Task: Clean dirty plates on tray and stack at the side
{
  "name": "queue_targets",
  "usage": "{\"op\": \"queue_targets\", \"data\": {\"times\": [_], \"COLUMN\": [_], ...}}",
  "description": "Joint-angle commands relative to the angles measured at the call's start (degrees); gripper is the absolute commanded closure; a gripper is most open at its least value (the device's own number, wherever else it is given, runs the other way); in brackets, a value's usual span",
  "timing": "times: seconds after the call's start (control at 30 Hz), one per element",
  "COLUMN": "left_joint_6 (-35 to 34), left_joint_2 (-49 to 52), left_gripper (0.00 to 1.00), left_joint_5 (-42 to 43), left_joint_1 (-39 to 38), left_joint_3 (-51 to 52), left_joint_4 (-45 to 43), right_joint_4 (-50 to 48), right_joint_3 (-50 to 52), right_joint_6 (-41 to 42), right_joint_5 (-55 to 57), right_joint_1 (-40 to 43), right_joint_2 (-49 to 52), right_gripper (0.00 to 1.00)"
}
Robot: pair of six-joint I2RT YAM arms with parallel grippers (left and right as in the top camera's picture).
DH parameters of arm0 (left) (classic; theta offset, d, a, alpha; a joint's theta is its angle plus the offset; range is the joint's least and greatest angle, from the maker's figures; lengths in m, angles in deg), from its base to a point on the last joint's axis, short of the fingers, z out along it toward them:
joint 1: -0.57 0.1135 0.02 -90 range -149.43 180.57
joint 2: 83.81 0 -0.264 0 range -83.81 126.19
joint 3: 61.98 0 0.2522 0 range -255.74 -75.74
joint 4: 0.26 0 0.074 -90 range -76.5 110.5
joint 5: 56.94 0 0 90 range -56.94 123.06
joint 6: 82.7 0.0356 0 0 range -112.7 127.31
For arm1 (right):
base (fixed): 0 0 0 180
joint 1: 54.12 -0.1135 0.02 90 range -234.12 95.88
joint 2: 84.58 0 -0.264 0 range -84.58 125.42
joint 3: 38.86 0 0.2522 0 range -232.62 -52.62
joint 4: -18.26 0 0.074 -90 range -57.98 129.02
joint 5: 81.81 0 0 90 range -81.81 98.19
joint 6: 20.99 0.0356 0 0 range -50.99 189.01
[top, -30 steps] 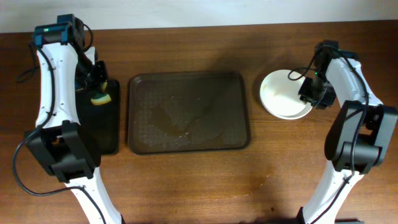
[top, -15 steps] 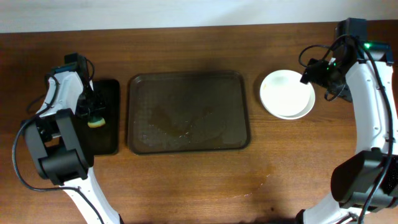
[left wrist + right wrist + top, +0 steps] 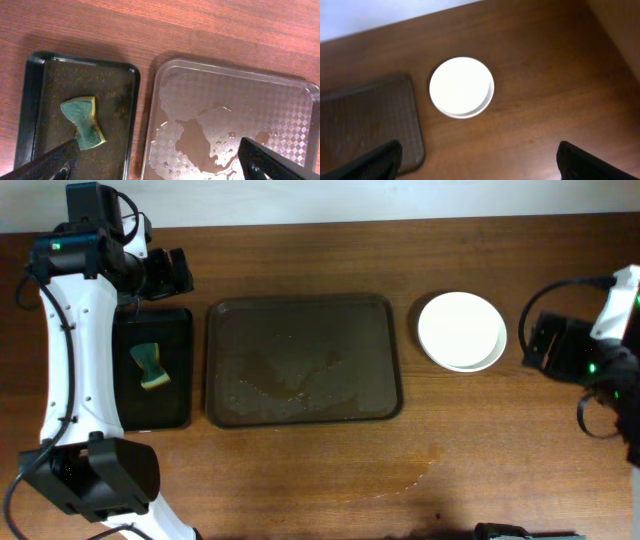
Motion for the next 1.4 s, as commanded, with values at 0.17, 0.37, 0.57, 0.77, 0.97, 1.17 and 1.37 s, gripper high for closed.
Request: {"op": "queue_targets", "data": {"times": [0.17, 0.37, 0.57, 0.77, 0.97, 1.17, 1.37], "left_joint_6": [0.1, 0.1, 0.1, 0.1, 0.1, 0.1, 0.1], "left_joint_2": [0.3, 0.3, 0.3, 0.3, 0.3, 0.3, 0.3], "left_gripper": [0.01, 0.01, 0.01, 0.01, 0.01, 0.01, 0.01], "left_joint_5": [0.7, 0.7, 0.8, 0.8, 0.8, 0.7, 0.8], "left_joint_1": [0.3, 0.2, 0.2, 0.2, 0.3, 0.2, 0.2], "left_joint_3": [0.0, 0.0, 0.0, 0.0, 0.0, 0.0, 0.0], "left_joint_4": [0.1, 0.1, 0.1, 0.1, 0.1, 0.1, 0.1], "right_joint_4": [8.6, -19.8, -57.3, -78.5, -78.6, -74.1, -74.1], "right_joint_3": [-0.3, 13.9, 68.6, 93.2, 100.3, 100.3, 100.3], "right_joint_6": [-1.1, -2.1, -2.1, -2.0, -2.3, -2.4, -2.4], "right_joint_5": [-22.5, -16.2, -17.8, -11.3, -8.9, -8.5, -8.5], "right_joint_1": [-0.3, -0.3, -2.5, -6.4, -7.3, -7.3, -7.3], "right_joint_2": [-1.3, -10.2, -48.6, -66.6, -67.4, -67.1, -67.1], "right_gripper": [0.02, 0.02, 0.02, 0.01, 0.02, 0.02, 0.02]}}
